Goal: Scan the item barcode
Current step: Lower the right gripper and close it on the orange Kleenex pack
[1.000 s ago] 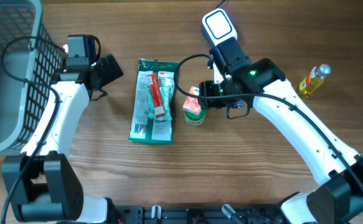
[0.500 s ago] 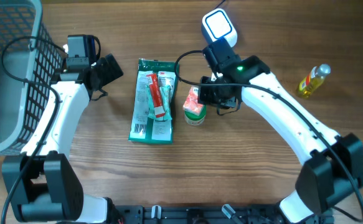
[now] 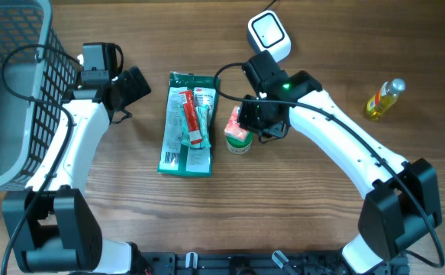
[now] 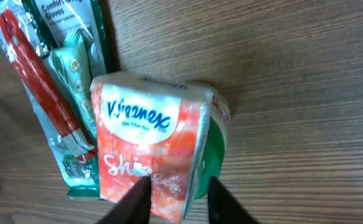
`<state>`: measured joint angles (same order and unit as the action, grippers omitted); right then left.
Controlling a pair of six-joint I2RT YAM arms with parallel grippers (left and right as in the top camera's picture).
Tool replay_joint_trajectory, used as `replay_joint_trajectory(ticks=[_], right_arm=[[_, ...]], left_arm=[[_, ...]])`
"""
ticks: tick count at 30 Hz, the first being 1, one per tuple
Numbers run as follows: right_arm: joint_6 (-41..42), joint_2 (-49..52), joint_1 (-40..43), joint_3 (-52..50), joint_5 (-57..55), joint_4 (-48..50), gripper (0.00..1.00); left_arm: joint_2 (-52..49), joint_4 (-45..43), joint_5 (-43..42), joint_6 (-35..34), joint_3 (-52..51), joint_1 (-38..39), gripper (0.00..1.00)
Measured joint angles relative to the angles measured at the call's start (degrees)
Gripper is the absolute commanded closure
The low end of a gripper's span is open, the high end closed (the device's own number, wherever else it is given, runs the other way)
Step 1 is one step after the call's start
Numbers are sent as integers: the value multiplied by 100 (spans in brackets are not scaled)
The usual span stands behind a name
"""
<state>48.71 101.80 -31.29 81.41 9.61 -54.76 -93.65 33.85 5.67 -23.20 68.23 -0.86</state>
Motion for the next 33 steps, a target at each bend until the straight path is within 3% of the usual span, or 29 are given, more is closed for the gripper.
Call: replay_joint_trajectory(ticks=[17,25,27,29,33], right_arm=[[96,0,-94,-33,-9,20,69],[326,2,-120,-308,-90,212,96],[376,2,-120,-308,-87,221,95],[376,2,-120,-308,-87,221,85],[393,2,-120,-308,-92,208,83]], left_arm=[[0,0,0,0,0,0,0],[2,0,-2,0,0,0,0],[2,0,0,2,0,0,0],[2,2,-2,0,0,0,0],[2,0,0,0,0,0,0]])
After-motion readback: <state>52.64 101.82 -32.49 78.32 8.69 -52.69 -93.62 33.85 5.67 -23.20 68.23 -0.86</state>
